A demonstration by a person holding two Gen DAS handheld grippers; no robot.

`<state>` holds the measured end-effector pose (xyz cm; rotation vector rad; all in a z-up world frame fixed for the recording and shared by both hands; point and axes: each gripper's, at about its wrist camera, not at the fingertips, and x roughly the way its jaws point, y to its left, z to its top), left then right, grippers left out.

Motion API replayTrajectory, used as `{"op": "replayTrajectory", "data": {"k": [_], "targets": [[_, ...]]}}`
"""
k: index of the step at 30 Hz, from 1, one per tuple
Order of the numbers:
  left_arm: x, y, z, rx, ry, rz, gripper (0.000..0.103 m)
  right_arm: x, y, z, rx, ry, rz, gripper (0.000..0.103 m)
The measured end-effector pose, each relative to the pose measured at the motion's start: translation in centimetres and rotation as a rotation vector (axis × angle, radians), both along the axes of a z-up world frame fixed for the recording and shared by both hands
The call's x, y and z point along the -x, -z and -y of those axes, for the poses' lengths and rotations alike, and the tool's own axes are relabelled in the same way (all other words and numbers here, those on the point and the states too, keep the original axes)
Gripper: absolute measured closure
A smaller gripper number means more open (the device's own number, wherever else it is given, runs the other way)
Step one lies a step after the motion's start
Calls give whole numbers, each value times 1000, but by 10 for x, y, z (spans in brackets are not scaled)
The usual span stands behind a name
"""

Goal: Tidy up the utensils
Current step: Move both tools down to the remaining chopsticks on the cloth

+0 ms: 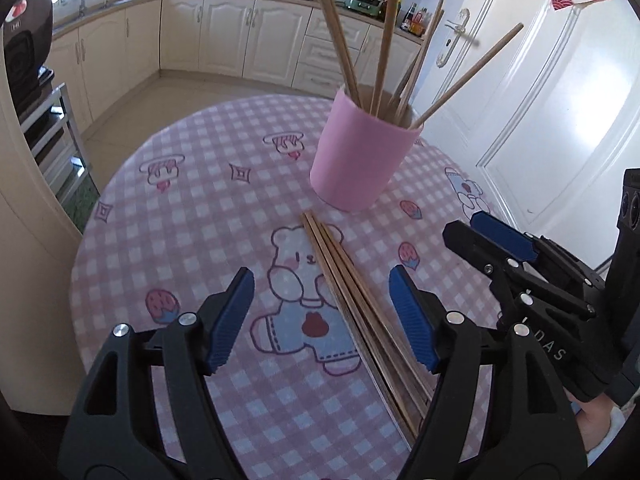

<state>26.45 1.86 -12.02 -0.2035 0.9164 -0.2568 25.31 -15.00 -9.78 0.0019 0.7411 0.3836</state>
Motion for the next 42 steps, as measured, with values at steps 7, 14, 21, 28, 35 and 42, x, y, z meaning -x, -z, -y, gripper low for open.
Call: {"op": "replayTrajectory", "data": {"k": [7,14,21,28,35,42], "targets": [[-6,24,12,-15,3,-86,37,0,18,2,17,3,-80,57],[-13,46,20,-30,3,-150,55,-2,29,9,37,-6,-117,56],[-19,58,24,-36,-4,-180,57,-5,37,9,47,-20,-144,55],[-25,62,29,-69,-3,-177,57,-7,41,11,42,-17,-155,54],[-32,68,40,-126,-14,-169,56,-9,42,12,43,-14,-160,52],[-38,71,45,-132,-5,-170,55,-9,43,11,49,-21,-169,52]]}}
